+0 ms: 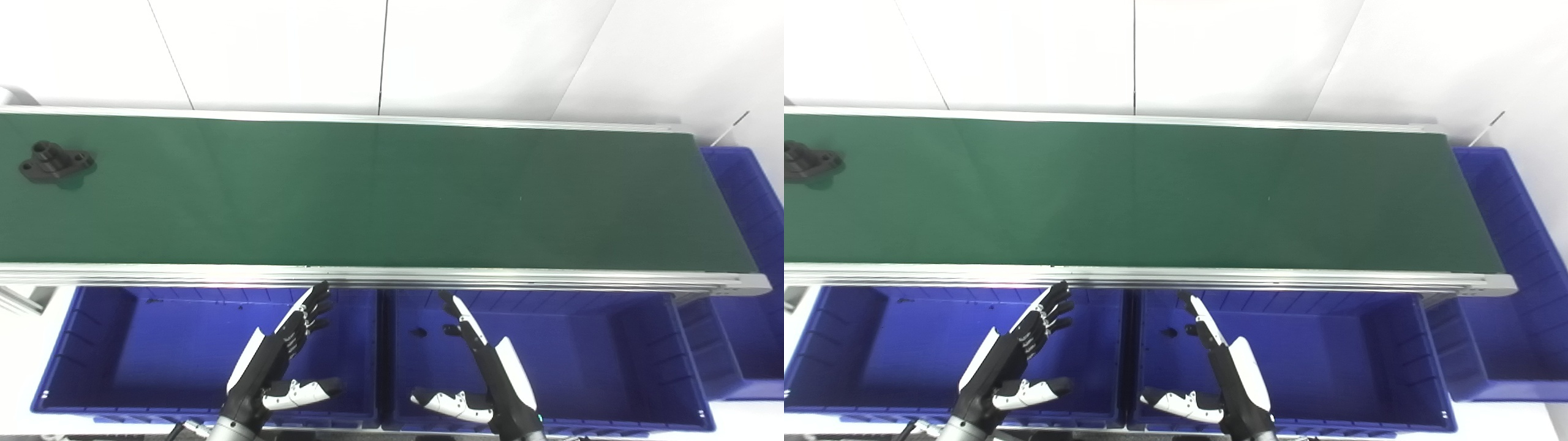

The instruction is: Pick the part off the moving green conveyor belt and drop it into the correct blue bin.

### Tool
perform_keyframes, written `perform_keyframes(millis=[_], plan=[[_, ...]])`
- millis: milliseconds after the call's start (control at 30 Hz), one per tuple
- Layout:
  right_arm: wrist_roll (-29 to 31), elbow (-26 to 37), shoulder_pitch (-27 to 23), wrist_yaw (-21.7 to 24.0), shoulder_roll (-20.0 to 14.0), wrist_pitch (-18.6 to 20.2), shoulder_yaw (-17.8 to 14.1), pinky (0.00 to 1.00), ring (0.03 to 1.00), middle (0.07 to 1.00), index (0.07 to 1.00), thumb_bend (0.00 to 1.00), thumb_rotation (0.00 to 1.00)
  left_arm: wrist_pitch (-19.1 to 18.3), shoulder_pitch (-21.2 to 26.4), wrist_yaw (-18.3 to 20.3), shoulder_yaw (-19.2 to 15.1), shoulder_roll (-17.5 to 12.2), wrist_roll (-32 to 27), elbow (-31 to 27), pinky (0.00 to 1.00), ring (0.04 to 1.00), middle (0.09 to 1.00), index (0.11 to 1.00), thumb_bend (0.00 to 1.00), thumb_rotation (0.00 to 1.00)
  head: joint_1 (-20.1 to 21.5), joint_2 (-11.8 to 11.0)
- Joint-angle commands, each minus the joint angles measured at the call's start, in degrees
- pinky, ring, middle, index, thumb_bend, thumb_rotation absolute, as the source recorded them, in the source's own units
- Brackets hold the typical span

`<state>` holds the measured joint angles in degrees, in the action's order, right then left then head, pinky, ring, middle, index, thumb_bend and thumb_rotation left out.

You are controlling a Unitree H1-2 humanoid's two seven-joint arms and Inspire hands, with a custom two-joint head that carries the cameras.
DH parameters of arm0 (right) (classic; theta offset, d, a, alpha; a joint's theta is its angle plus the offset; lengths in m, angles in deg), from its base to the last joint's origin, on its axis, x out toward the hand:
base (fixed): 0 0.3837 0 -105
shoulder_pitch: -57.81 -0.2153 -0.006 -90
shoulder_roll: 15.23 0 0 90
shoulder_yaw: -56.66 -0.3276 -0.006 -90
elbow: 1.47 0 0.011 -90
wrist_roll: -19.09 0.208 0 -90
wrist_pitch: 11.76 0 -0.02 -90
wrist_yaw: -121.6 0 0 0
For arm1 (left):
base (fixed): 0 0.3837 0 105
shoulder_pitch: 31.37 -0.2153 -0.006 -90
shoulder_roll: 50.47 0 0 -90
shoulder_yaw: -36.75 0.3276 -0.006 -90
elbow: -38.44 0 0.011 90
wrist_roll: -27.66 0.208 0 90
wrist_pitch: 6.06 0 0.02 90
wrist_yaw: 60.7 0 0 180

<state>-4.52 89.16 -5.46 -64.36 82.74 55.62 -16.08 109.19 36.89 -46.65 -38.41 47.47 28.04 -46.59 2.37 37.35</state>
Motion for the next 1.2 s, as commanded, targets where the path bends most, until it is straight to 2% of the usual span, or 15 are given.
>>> perform_keyframes(millis=[0, 200, 433, 600, 900, 1033, 1167], plan=[[-0.13, 1.44, 0.51, -0.17, 0.12, -1.98, -0.12, 0.79, 0.919, 0.964, 0.959, 0.85, 0.58, 1.68, -0.79, 0.33, 0.13, -0.42, -0.41, -1.85, 0.86, 0.914, 0.953, 0.966, 0.82, 0.44, -0.12, -0.06], [-0.26, 1.28, 0.86, -0.37, 0.36, -3.07, 0.31, 0.78, 0.917, 0.952, 0.973, 0.85, 0.59, 1.68, -1.31, -0.45, -0.1, -0.82, 0.64, -1.99, 0.86, 0.898, 0.951, 0.976, 0.82, 0.45, 0.22, 0.13], [-0.47, 0.59, 0.39, -0.65, 0.21, -3.83, 0.61, 0.77, 0.909, 0.951, 0.982, 0.85, 0.59, 1.68, -1.56, -0.31, -0.29, -1.08, 0.45, -2.23, 0.87, 0.917, 0.966, 0.989, 0.79, 0.41, 0.26, 0.09], [-0.63, 0.5, 0.21, -2.63, 0.27, -4.25, 0.96, 0.74, 0.876, 0.925, 0.957, 0.83, 0.58, 1.68, -1.31, 0.05, -0.25, -1.34, 0.19, -2.1, 0.87, 0.92, 0.967, 0.987, 0.79, 0.4, 0.46, 0.22], [-1.57, -0.06, -0.27, -2.05, -0.41, -3.61, 1.12, 0.79, 0.917, 0.958, 0.988, 0.83, 0.61, 1.68, -1.18, -0.54, 0.04, -1.39, 1.18, -1.94, 0.88, 0.93, 0.972, 0.978, 0.8, 0.42, 0.57, -0.14], [-1.87, -0.2, -0.45, -1.42, -0.49, -2.79, 1.03, 0.78, 0.913, 0.977, 0.997, 0.84, 0.61, 1.68, -0.69, -1.36, -0.02, -1.56, 2.55, -1.54, 0.88, 0.94, 0.982, 0.975, 0.81, 0.45, 0.61, -0.37], [-1.83, -0.56, -0.73, -1.13, -0.45, -2.73, 0.94, 0.79, 0.924, 0.987, 1.0, 0.83, 0.59, 1.68, 1.03, -0.4, -0.39, -2.11, 0.96, -0.12, 0.9, 0.946, 0.984, 0.977, 0.8, 0.43, 0.5, -0.56]])
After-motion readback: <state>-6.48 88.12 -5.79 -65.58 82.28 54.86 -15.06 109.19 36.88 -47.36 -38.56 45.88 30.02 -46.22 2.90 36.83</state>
